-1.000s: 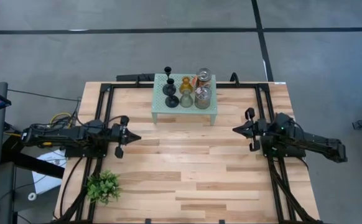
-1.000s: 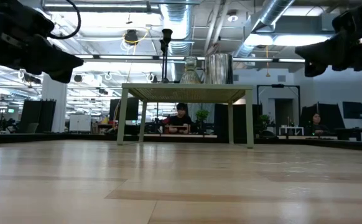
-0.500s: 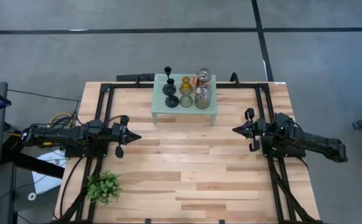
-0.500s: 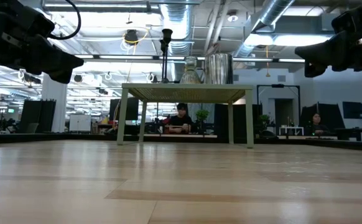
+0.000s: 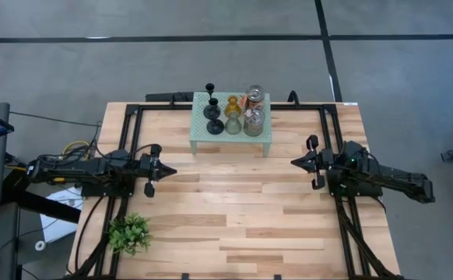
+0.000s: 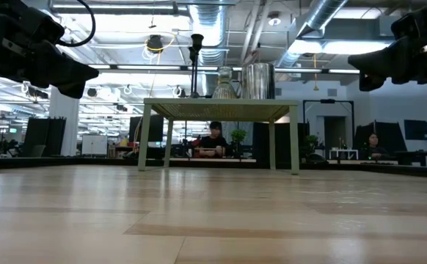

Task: Pick & Place candle stick holders
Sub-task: Return to Home Position

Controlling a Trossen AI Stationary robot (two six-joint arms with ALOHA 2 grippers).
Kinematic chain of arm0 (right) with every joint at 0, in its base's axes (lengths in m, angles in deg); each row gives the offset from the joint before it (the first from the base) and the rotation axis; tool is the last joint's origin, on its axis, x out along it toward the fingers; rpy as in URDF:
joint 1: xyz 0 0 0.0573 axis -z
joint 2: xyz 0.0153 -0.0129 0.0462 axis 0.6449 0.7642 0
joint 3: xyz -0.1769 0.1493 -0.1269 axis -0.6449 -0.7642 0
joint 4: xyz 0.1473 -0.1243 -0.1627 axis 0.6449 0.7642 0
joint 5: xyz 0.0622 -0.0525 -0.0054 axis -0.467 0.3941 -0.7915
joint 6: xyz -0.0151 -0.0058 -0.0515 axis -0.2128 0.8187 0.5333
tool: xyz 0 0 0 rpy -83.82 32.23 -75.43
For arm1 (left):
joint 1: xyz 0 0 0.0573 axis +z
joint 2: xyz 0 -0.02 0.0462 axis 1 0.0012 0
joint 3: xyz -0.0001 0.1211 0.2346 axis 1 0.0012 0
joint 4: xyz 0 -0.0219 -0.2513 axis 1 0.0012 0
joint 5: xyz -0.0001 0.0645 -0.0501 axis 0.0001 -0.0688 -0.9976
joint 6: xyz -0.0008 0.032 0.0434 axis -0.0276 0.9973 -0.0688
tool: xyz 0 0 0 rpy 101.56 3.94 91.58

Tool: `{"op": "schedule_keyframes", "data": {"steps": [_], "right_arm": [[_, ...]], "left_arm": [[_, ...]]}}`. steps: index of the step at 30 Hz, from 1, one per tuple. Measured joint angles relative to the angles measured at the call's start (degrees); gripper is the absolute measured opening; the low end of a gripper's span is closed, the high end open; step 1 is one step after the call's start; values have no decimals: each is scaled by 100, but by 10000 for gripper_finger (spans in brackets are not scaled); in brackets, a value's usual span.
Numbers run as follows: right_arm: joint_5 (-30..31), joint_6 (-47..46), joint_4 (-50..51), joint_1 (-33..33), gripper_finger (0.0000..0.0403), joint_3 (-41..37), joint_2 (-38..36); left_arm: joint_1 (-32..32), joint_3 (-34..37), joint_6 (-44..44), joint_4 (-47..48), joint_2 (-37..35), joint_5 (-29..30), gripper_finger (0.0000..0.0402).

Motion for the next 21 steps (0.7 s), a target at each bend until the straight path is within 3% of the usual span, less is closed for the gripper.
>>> {"op": "schedule_keyframes", "data": {"steps": [21], "right_arm": [[0, 0, 0, 0, 0, 0, 0]], "left_arm": [[-2, -2, 0, 0, 79, 0, 8]]}}
